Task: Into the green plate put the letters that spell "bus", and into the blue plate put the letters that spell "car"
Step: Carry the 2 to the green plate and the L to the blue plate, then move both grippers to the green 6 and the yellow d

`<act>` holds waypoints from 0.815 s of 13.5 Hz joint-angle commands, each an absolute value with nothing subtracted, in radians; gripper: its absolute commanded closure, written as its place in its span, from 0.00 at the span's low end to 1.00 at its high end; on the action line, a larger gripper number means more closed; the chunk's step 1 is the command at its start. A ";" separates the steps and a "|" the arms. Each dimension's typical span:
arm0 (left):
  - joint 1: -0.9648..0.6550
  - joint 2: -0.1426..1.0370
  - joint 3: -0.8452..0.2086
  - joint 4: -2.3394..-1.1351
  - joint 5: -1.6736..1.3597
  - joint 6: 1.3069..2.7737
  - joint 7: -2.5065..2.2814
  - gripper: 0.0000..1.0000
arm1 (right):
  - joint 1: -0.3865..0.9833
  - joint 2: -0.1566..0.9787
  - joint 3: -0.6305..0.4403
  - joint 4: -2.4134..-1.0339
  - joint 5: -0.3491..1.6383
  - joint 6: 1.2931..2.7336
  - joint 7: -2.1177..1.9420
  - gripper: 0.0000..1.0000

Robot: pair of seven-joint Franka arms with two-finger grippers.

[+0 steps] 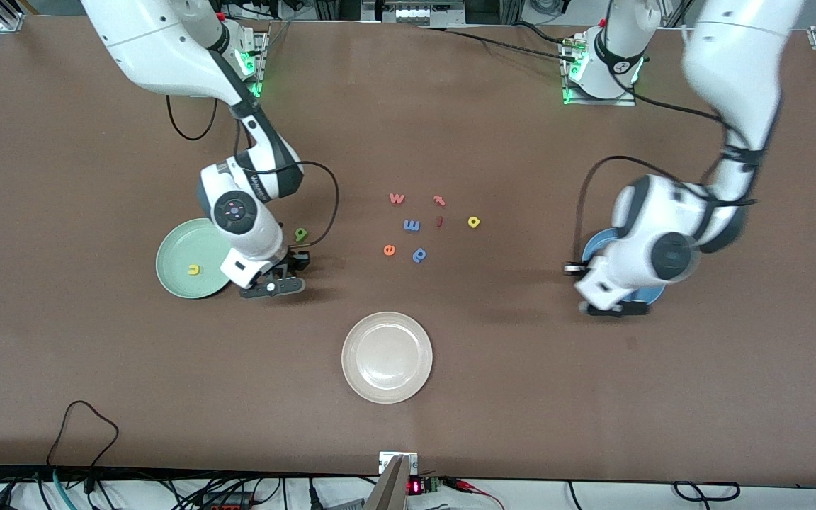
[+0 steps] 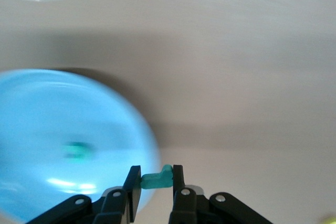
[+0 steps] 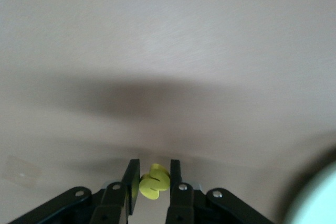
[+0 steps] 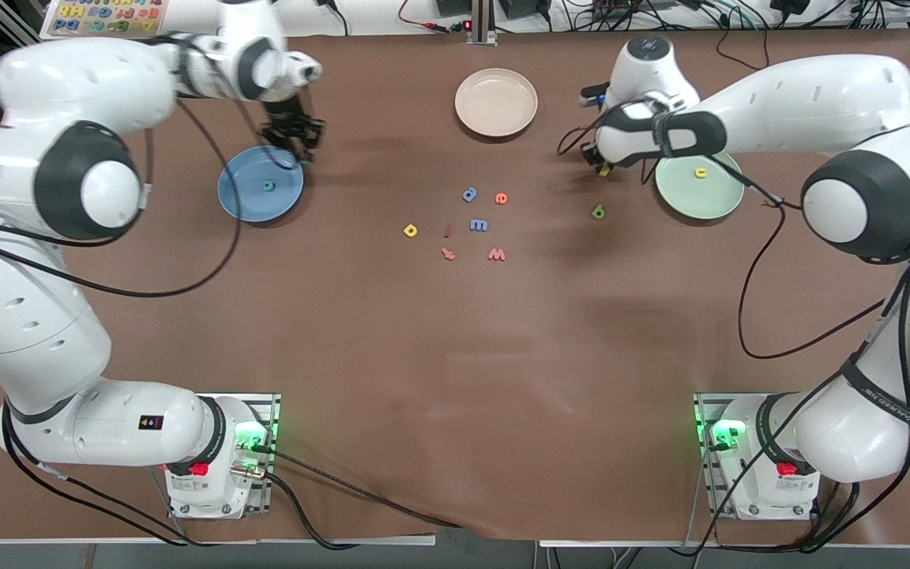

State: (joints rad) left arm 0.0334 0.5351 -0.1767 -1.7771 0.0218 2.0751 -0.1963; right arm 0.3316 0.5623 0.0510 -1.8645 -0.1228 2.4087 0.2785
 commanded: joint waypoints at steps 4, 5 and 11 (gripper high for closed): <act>0.184 0.560 -0.189 -1.847 0.069 2.079 -0.086 0.69 | 0.129 0.410 0.060 -2.009 -0.127 2.284 0.063 0.89; 0.195 0.574 -0.190 -1.844 0.069 2.083 -0.086 0.51 | 0.100 0.410 0.060 -2.023 -0.127 2.286 0.043 0.82; 0.186 0.526 -0.268 -1.780 0.069 1.962 -0.086 0.00 | 0.125 0.403 0.063 -2.033 -0.110 2.296 0.095 0.26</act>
State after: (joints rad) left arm 0.1845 0.5591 -0.2149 -1.8095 0.0457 2.0381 -0.0860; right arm 0.0865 0.4342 0.0544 -2.0103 -0.1207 2.2875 0.0387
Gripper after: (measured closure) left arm 0.242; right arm 0.269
